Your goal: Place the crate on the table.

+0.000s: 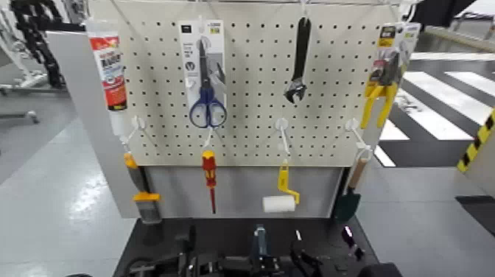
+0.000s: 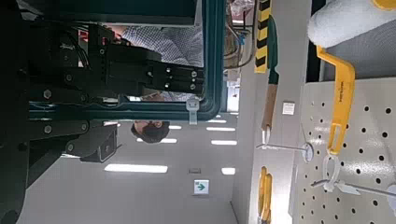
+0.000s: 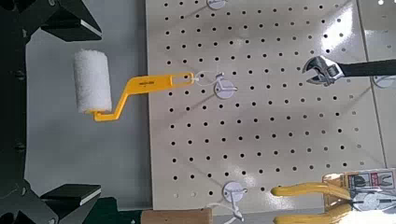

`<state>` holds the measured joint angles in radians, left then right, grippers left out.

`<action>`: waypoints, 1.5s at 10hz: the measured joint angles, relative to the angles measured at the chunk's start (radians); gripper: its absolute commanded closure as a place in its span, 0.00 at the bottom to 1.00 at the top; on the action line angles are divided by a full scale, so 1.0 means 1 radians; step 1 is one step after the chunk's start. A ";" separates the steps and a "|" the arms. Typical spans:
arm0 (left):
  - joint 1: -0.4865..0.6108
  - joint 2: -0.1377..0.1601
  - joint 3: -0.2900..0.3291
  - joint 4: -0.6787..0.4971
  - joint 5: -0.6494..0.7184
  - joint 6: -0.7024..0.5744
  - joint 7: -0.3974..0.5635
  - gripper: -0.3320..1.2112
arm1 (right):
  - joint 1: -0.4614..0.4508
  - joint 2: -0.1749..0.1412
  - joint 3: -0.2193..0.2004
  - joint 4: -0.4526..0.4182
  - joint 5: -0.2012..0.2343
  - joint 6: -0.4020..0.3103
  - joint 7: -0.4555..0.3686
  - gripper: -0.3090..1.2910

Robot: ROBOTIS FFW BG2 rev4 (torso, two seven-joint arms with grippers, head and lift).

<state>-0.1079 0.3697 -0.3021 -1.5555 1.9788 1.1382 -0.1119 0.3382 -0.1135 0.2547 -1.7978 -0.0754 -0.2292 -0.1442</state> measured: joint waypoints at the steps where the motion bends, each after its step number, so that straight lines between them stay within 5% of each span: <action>1: -0.001 0.000 0.001 0.000 0.000 0.000 0.000 0.98 | 0.000 0.000 0.000 0.000 -0.001 0.000 0.000 0.28; 8: -0.008 0.009 0.001 0.011 0.000 0.005 0.002 0.98 | -0.004 0.000 0.001 0.008 -0.003 -0.008 0.000 0.28; 15: -0.085 0.047 -0.005 0.079 -0.003 0.035 0.015 0.98 | -0.007 0.000 0.003 0.020 -0.007 -0.029 0.000 0.28</action>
<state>-0.1928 0.4170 -0.3067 -1.4761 1.9763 1.1732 -0.0968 0.3313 -0.1139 0.2577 -1.7781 -0.0827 -0.2585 -0.1442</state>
